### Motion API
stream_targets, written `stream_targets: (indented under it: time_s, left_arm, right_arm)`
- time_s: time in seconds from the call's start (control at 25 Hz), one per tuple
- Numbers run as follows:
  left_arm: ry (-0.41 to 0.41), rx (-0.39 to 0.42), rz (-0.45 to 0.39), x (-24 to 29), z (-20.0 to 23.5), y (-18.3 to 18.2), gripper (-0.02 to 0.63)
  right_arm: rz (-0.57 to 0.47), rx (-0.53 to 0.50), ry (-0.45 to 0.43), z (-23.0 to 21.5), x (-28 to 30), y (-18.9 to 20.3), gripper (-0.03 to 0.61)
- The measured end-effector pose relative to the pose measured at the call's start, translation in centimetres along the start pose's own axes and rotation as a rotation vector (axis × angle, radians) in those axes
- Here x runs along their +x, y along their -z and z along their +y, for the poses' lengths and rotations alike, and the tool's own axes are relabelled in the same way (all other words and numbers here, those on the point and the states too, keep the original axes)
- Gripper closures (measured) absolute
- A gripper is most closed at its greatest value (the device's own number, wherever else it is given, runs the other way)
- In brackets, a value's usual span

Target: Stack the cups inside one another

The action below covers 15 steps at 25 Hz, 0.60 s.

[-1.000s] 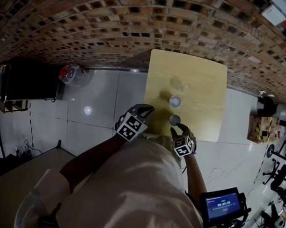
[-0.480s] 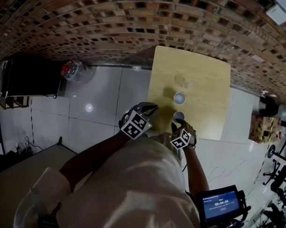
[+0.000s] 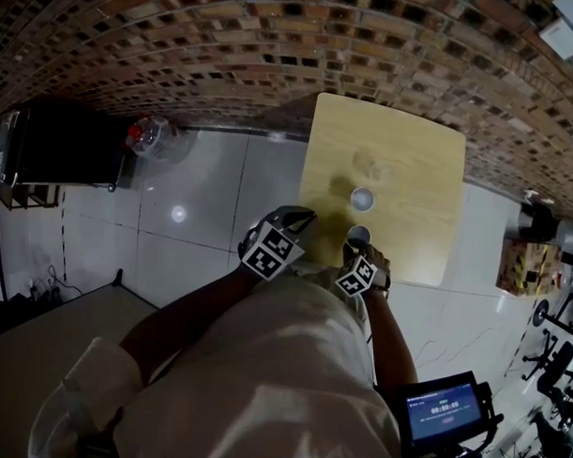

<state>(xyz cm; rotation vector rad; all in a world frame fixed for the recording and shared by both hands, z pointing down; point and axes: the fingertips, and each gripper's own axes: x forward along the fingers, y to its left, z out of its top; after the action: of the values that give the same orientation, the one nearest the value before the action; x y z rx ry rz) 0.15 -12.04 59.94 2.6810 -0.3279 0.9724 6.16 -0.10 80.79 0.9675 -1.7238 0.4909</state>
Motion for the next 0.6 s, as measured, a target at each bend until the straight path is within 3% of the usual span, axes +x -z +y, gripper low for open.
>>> stream_targets:
  time_s: [0.16,0.6]
  left_arm:
    - [-0.012,-0.004,-0.006,-0.1,0.1,-0.2,0.578]
    - [-0.016,0.004,-0.018,0.3,-0.3,-0.8,0.58]
  right_arm:
    - [-0.006,0.006,0.0,0.0,-0.2,0.0,0.565]
    - [-0.062,0.066,0.03,-1.7,-2.9,0.0,0.565]
